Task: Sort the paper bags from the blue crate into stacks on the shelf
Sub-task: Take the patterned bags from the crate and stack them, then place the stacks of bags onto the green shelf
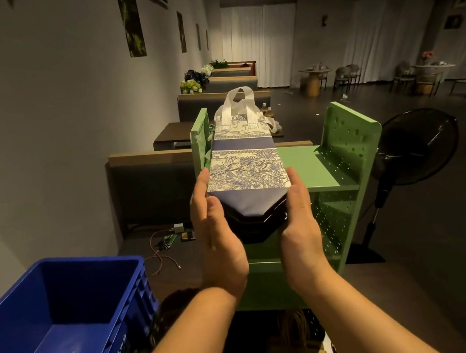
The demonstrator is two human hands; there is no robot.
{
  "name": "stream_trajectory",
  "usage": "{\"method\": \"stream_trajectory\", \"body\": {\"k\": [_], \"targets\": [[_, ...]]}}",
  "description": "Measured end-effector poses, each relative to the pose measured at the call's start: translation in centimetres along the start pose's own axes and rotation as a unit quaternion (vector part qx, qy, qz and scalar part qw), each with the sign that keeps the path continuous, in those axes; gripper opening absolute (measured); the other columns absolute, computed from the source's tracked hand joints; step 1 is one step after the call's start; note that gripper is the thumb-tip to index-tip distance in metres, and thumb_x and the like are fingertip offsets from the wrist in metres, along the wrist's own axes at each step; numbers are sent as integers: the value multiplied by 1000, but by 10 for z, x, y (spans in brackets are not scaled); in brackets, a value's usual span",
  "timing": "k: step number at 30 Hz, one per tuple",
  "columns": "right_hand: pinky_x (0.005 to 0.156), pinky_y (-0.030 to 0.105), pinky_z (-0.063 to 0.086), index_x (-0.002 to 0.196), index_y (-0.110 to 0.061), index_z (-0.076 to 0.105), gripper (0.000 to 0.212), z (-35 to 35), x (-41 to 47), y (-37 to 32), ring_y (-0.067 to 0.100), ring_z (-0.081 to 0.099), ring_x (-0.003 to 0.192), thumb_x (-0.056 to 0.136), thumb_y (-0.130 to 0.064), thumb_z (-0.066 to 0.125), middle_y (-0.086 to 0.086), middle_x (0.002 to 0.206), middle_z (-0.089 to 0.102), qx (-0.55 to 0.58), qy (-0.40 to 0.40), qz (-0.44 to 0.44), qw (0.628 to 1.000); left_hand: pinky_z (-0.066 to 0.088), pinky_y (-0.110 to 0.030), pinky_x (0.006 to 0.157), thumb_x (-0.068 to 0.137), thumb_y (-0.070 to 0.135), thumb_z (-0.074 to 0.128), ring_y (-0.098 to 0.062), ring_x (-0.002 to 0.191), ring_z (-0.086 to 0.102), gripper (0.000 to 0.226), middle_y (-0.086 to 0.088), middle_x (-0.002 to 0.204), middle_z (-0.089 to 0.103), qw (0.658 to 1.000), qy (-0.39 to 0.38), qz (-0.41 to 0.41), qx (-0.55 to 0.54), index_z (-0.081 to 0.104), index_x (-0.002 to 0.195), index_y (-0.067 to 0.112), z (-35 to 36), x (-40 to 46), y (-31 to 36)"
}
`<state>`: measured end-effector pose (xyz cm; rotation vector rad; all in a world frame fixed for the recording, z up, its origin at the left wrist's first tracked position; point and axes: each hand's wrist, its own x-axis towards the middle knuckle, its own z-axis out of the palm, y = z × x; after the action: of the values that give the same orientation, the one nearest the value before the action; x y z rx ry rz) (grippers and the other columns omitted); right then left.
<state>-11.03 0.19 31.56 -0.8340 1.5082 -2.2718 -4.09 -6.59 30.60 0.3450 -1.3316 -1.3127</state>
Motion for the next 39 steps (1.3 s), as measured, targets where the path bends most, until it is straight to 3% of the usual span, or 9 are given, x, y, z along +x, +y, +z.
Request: {"method": "stream_trajectory", "body": {"k": [6, 11, 15, 19, 24, 31, 33, 35, 39], "targets": [[104, 10, 39, 157, -33, 31, 66, -2, 4, -3, 1, 44, 141, 96, -57, 36, -11, 158, 44, -20, -6, -2, 1000, 39, -10, 107, 104, 39, 26, 6, 140, 42, 45, 14, 153, 45, 1000, -3, 10, -10, 41, 147, 37, -3, 7, -1], [84, 2, 45, 157, -27, 34, 52, -3, 10, -1, -24, 55, 109, 107, -40, 33, -19, 139, 54, -25, -29, -10, 999, 42, -13, 104, 103, 40, 28, 3, 137, 46, 45, 8, 152, 48, 1000, 2, 2, -9, 43, 145, 36, -3, 9, 2], [88, 2, 43, 157, -28, 36, 73, -6, 11, -2, -21, 51, 117, 90, -56, 39, -18, 144, 52, -39, -40, -6, 998, 43, -15, 108, 102, 39, 33, 8, 132, 48, 49, 13, 146, 52, 999, 35, -11, -16, 45, 147, 28, -3, 11, 3], [107, 20, 48, 155, -19, 41, 51, -7, 19, -5, -4, 58, 125, 109, -42, 38, -7, 142, 58, -57, -30, 3, 998, 42, -39, 117, 97, 47, 40, -5, 137, 49, 48, 5, 150, 52, 998, 9, -52, -21, 50, 143, 36, -8, 17, 2], [71, 5, 50, 152, -22, 41, 41, 1, 32, -14, -14, 67, 97, 112, -28, 39, -18, 118, 64, -54, -42, 39, 997, 38, -8, 101, 96, 45, 41, 14, 125, 46, 46, 7, 146, 52, 998, 22, -46, 25, 56, 136, 30, 2, 17, 1], [68, 0, 46, 160, -20, 30, 49, -7, 31, -15, -24, 62, 83, 111, -23, 39, -19, 122, 57, -57, -53, 61, 995, 42, -46, 115, 98, 43, 42, -9, 132, 51, 42, 2, 143, 53, 998, 38, -49, 24, 56, 136, 30, 1, 14, -3], [81, 1, 45, 160, -19, 30, 51, -10, 28, -16, -16, 59, 106, 111, -29, 40, -14, 140, 53, -59, -44, 59, 996, 42, -48, 115, 98, 44, 41, -11, 133, 51, 42, 0, 143, 53, 997, 54, -53, 2, 53, 136, 31, -1, 15, -3], [107, 16, 39, 159, -22, 34, 57, -15, 23, -15, 2, 46, 137, 107, -43, 44, -7, 157, 44, -73, -22, 38, 996, 41, -51, 116, 96, 46, 41, -16, 134, 52, 42, -4, 143, 56, 993, 89, -68, -34, 52, 133, 31, -2, 12, -5], [103, 30, 50, 140, -21, 53, 54, -34, 8, -9, 10, 58, 126, 92, -45, 46, -1, 143, 57, -59, 48, -13, 997, 42, -51, 114, 90, 52, 40, -20, 129, 55, 35, -6, 138, 58, 976, 164, -139, -44, 55, 117, 37, -10, 8, -15]]}}
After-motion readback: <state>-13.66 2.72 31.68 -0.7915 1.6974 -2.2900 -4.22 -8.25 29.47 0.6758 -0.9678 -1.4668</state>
